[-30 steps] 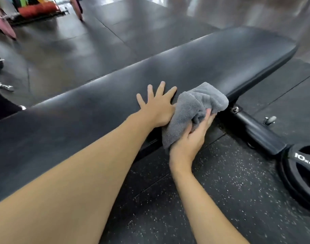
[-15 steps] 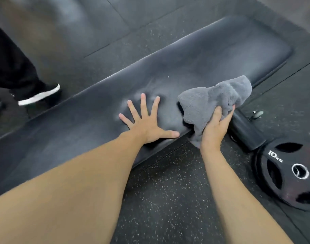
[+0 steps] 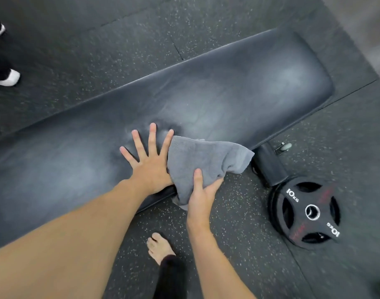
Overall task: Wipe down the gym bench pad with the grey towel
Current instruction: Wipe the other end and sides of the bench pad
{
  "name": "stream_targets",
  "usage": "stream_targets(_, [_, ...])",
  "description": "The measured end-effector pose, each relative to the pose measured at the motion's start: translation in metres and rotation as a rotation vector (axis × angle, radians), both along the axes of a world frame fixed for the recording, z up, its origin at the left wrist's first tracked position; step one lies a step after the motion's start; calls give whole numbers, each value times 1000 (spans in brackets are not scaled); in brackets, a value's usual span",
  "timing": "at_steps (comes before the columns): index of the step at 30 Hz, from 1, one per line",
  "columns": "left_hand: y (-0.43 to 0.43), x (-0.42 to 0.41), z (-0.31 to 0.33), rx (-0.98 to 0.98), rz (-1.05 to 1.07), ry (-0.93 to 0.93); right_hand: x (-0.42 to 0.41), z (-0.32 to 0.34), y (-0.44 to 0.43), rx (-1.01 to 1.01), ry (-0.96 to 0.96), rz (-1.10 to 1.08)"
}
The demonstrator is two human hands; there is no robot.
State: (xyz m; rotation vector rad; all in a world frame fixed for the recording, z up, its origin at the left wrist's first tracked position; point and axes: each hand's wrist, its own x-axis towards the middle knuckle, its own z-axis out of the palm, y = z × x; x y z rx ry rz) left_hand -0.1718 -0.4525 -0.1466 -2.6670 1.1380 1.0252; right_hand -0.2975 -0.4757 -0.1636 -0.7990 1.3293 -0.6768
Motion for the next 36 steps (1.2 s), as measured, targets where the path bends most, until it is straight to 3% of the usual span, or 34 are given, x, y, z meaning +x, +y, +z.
stream_targets(6, [-3,0,8,29,32,20,1,9,-5,59,70,-17])
stream_targets(11, [-35,-9,25,-28,157,-38,-9,3,-33,-25,96,-38])
stream_targets(15, [-145,-2,39,-248,164,64,-29,-3,-92,-110,86,21])
stream_targets(19, [-250,-20,25,-123,272,135,-59,0,-200,-186,161,14])
stream_targets(25, [-277,-42,6,-22,313,19,-91,-8,-331,-241,269,56])
stream_targets(29, [-279,-41,4,20,311,19,-96,-8,-406,-192,243,-45])
stream_targets(36, [-283,-40,9,66,305,52,-108,14,-485,-131,229,499])
